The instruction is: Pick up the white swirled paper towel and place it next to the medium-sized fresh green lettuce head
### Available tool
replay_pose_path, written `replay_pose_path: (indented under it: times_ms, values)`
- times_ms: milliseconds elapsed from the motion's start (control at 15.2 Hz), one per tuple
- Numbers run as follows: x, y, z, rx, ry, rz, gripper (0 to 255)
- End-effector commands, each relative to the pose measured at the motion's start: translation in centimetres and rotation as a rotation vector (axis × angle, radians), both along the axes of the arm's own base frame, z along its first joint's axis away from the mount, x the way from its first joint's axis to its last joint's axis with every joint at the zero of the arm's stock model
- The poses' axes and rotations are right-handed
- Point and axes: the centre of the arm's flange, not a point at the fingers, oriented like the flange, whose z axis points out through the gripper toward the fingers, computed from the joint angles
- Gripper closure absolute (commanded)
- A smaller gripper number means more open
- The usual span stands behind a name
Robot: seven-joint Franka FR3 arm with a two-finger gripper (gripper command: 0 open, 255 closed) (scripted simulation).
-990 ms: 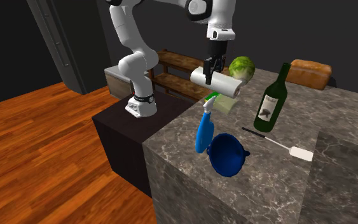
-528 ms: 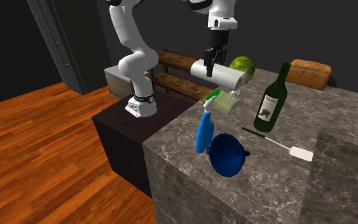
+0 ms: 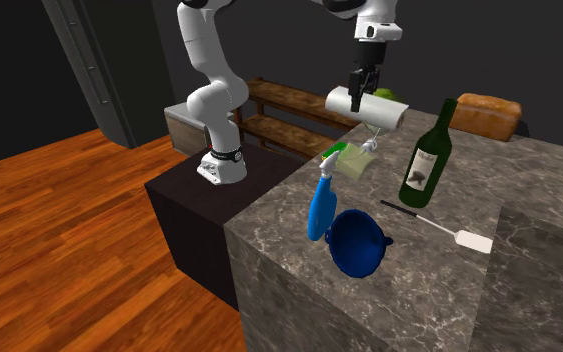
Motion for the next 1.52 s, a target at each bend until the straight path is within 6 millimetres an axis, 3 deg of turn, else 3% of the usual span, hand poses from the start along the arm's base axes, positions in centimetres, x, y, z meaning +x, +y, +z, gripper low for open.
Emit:
replay_pose_path:
  times_ms: [0,1122,1188,1452]
  values:
    - [1.4,2.3,0.1,0.001,0.000,-0.001,255]
    - [11.4,22.4,0.1,0.001,0.000,-0.001,255]
    - [12.4,24.4,0.2,0.001,0.000,-0.001,255]
    - [12.4,24.4,-2.0,0.001,0.000,-0.001,255]
